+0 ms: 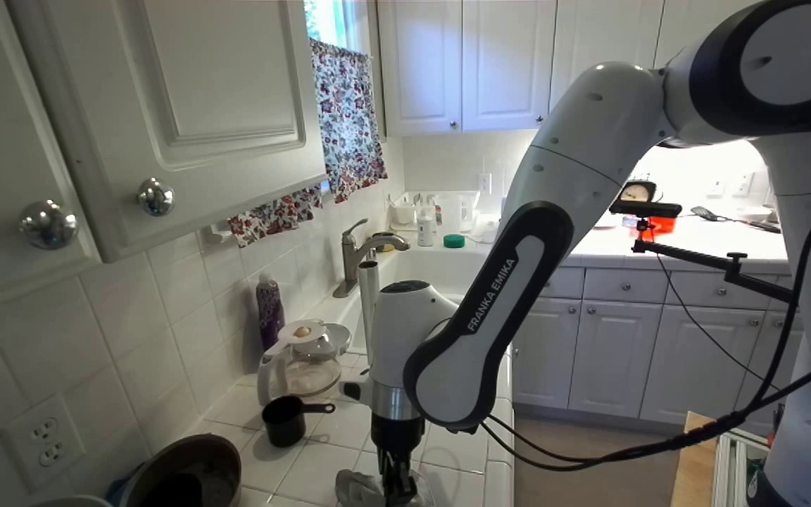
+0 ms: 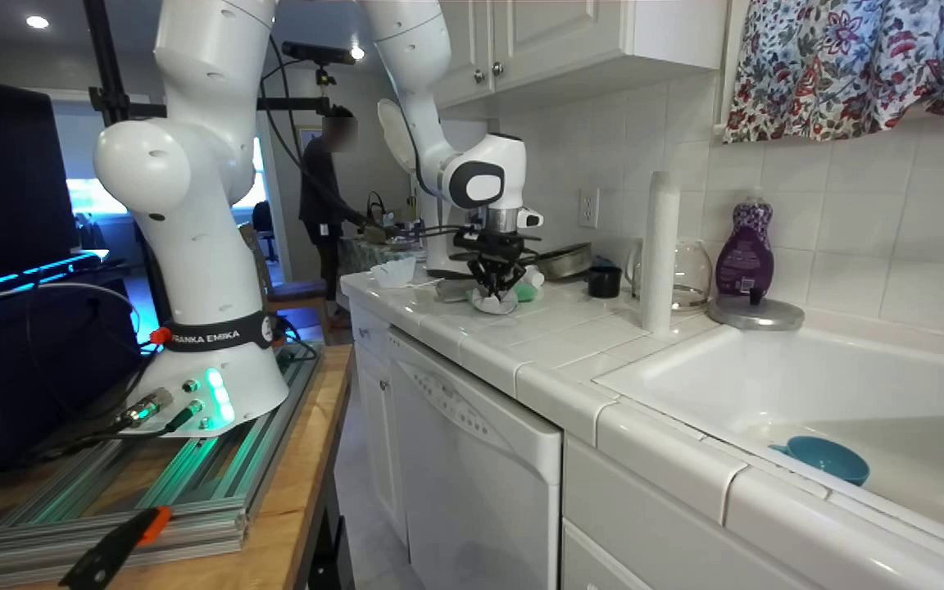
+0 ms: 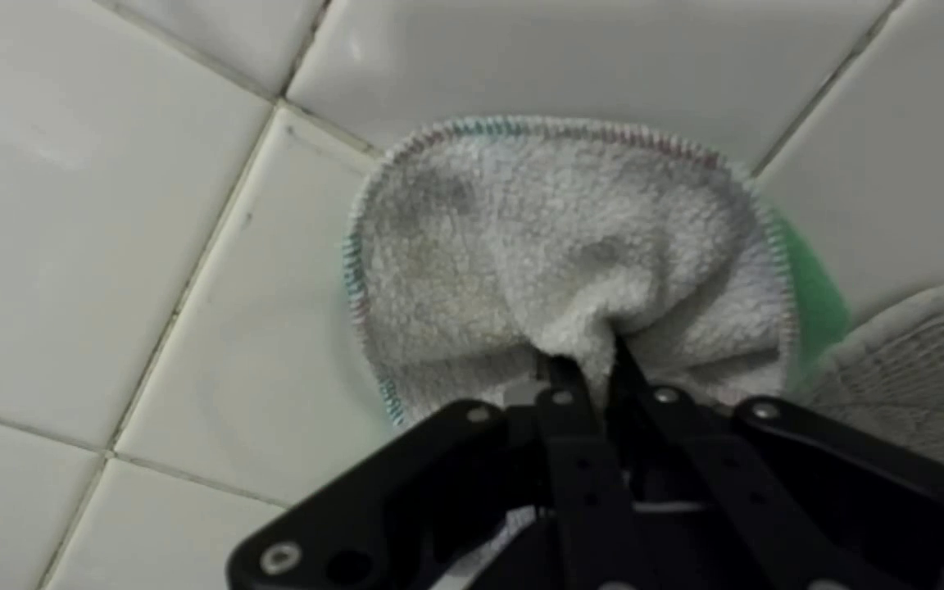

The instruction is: Use the white towel to clean the surface

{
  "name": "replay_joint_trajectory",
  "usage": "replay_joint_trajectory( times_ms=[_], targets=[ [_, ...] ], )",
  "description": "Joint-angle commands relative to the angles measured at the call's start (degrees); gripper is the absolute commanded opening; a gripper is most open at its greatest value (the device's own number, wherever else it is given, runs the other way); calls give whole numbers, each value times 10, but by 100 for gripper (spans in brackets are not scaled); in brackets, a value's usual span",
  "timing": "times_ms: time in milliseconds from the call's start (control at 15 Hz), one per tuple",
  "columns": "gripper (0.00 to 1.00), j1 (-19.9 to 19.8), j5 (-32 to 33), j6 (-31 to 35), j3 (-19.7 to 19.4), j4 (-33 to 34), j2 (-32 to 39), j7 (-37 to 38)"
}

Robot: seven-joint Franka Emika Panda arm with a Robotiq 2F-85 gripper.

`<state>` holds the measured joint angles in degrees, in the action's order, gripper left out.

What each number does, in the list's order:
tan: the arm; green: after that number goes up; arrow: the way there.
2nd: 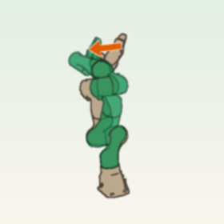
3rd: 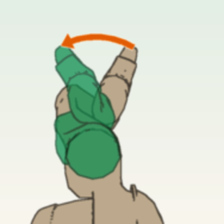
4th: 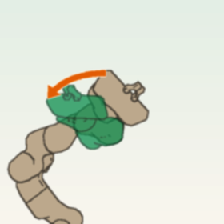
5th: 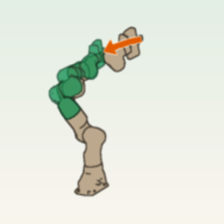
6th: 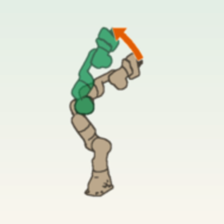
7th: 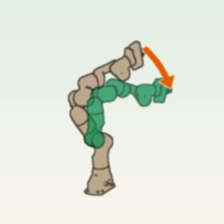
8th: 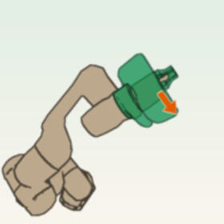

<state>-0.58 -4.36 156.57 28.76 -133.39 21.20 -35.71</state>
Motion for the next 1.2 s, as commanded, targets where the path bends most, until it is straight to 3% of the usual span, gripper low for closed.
replay_joint_trajectory(
  times_ms=[0,333,667,933,1133],
  targets=[
    [3,22,-3,19,-19,-13,-13,21],
    [3,122,33,153,-104,-131,-78,228],
    [3,281,73,251,-286,-227,-109,396],
    [3,391,48,299,-449,-246,-87,442],
    [3,420,18,312,-492,-238,-66,468]
  ],
)
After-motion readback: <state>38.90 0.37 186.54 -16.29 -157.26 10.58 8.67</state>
